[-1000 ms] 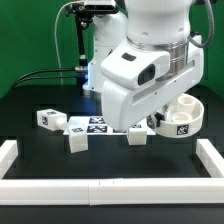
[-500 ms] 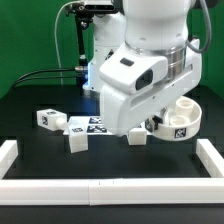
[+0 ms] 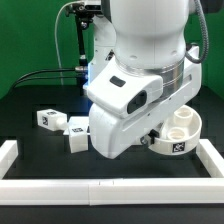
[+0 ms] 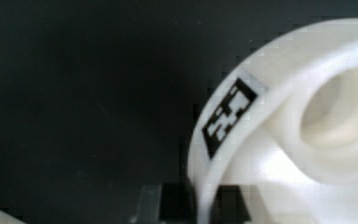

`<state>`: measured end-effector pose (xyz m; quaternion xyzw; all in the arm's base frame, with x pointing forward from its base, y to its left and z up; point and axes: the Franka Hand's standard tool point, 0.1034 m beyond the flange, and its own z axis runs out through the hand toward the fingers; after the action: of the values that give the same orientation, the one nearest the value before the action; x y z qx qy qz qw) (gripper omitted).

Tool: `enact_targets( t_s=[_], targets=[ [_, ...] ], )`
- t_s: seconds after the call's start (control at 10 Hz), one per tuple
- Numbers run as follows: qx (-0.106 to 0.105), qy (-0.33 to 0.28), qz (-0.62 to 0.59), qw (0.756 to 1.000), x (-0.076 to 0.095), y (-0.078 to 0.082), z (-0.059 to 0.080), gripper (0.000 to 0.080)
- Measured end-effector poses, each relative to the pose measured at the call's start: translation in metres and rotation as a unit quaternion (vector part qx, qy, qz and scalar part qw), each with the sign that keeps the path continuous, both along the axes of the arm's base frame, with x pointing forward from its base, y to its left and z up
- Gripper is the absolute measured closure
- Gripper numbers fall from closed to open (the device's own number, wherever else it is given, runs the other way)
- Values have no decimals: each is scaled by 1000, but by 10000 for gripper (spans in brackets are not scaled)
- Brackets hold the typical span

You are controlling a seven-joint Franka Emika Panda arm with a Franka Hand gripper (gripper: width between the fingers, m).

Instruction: Assemble stool

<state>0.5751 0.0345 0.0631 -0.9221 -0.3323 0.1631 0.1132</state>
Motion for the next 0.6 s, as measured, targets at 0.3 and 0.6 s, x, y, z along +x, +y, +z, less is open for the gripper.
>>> enact_targets(
  t_s=[0.3, 0.6],
  targets=[
    [3, -73, 18, 997, 21, -1, -13, 774],
    [7, -129, 50, 990, 30, -8, -20, 774]
  ],
)
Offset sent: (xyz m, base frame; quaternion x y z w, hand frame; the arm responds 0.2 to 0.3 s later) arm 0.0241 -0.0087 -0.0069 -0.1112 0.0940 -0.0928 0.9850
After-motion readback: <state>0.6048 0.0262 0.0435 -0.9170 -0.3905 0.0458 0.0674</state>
